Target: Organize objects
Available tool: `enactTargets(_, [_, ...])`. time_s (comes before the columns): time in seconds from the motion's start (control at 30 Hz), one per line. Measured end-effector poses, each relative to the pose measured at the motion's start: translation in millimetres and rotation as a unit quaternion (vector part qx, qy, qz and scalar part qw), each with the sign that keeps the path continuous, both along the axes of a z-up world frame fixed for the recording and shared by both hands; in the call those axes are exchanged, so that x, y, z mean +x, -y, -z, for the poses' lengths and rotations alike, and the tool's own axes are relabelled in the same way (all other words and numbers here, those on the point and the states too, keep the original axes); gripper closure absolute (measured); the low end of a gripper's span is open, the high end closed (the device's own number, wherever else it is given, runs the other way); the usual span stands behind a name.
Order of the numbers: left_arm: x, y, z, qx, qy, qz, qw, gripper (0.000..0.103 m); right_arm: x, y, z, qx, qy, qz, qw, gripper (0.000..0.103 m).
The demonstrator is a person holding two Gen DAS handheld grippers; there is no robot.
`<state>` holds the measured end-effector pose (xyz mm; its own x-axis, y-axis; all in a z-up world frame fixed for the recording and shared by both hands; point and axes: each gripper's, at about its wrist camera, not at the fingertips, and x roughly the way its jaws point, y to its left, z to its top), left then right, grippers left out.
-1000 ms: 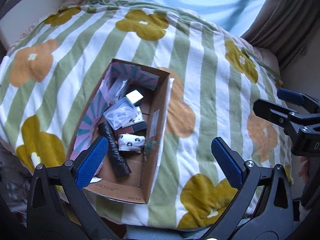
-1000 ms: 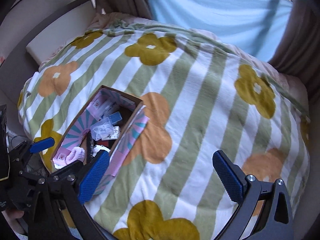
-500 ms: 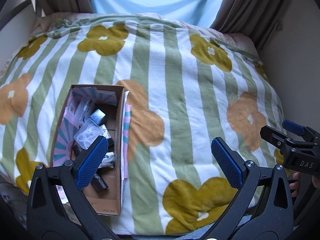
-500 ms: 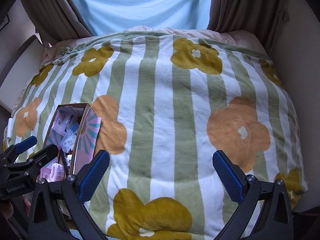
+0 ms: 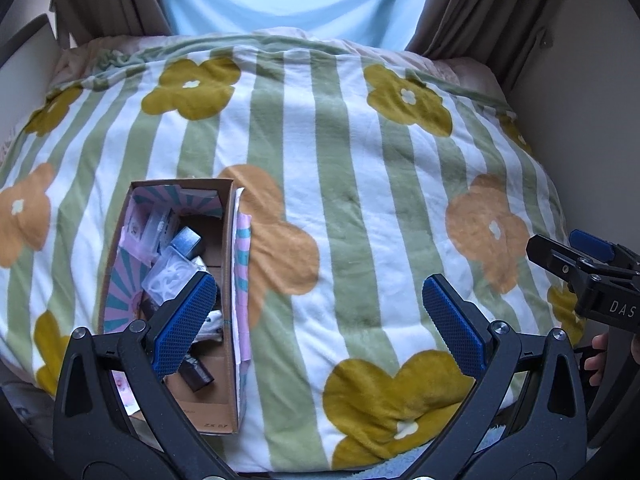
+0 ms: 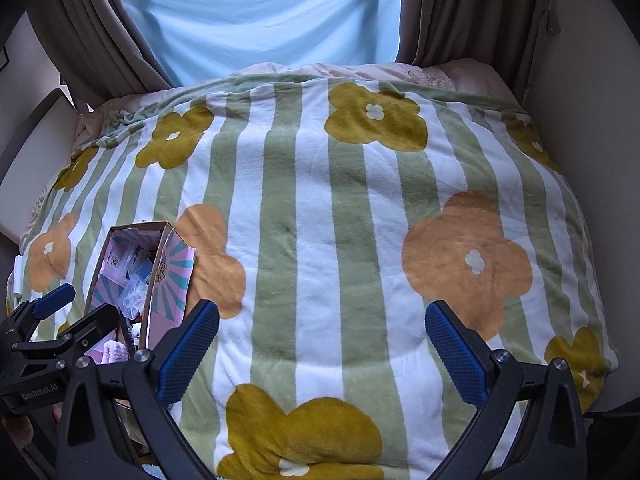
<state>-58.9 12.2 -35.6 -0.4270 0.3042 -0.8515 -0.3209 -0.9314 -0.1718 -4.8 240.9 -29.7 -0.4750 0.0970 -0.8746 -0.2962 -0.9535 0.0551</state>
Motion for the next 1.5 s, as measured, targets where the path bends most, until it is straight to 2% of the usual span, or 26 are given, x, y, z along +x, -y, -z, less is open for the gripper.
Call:
enactTargets(1.37, [-3, 12, -2, -0.011, -0.015, -0.015, 0.9997, 0.000, -2, 3, -2, 0.003, 0.003, 0.005, 1.000, 0.000])
enactTargets(1.5, [-3, 12, -1, -0.022, -0.016, -0.019, 0.9994, 0.000, -2, 3, -2, 0.004, 0.002, 0.006, 1.000, 0.000])
